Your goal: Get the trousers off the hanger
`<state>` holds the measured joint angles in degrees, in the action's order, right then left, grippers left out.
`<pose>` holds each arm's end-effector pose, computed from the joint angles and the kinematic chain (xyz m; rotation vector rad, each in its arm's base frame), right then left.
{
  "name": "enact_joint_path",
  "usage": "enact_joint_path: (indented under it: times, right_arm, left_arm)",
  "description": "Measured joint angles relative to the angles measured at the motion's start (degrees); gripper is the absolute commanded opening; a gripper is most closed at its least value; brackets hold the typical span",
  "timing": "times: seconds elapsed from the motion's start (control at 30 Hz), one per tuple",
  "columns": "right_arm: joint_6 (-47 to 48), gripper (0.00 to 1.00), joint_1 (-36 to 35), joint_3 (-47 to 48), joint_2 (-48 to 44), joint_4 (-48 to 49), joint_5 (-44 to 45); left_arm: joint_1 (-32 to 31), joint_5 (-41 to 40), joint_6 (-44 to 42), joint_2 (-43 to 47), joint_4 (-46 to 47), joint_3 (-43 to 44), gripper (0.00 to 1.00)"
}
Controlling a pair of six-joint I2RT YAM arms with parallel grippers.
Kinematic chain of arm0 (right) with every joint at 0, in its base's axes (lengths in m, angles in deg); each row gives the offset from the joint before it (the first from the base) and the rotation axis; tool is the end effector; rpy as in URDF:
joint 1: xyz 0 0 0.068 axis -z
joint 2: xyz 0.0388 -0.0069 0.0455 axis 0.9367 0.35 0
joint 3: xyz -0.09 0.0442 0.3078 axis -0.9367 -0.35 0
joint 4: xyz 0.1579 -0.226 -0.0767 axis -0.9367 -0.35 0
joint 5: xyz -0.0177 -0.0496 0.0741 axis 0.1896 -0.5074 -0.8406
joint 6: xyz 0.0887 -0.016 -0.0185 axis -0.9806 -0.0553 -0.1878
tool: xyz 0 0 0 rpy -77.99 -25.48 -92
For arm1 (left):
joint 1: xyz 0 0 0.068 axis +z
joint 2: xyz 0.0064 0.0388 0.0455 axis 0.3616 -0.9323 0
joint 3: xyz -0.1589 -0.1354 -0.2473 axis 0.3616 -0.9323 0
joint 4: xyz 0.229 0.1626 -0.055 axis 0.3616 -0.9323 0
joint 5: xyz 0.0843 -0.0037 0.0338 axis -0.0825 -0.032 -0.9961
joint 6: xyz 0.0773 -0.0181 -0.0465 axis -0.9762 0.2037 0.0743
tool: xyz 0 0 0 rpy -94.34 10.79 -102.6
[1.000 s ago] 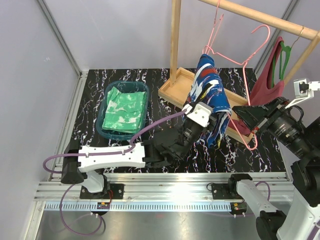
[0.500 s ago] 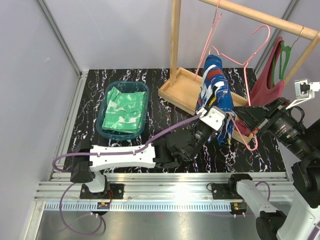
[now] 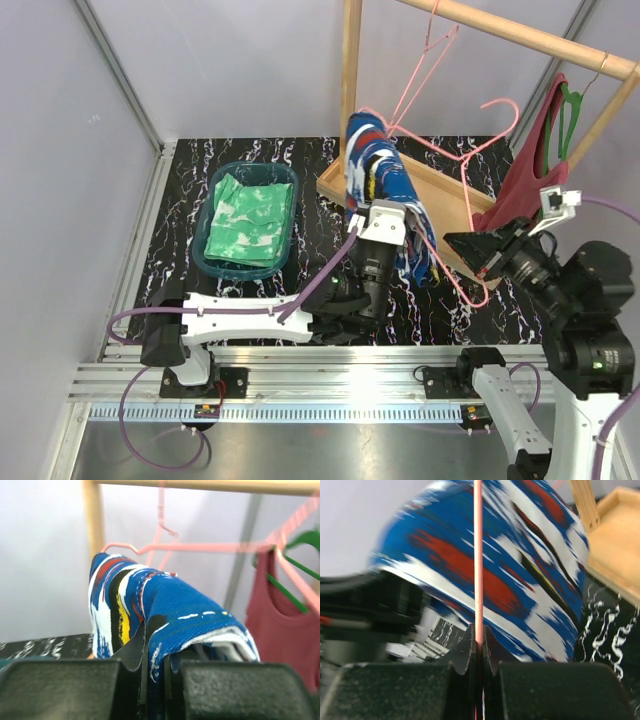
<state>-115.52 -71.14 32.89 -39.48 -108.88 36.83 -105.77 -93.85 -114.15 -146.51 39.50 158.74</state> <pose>0.0638 0.0466 0.5266 -0.0275 1.7023 0.8931 0.1101 -0.3953 0.5154 0.1096 1.2110 -0.3129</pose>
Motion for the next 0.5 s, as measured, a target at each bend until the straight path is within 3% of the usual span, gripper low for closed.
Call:
enact_joint_path:
  times: [0.23,0.5]
  right_arm:
    - [-0.37,0.0,-0.02,-17.57,-5.62,3.37,-1.49]
    - [0.33,0.0,-0.02,-29.88,-6.93,4.87,-2.38]
  left_arm:
    - [0.15,-5.27,-11.39,0.61,7.67,0.02,0.0]
    - [1.46,-6.05,-12.92,8.28,7.96,-2.21,0.0]
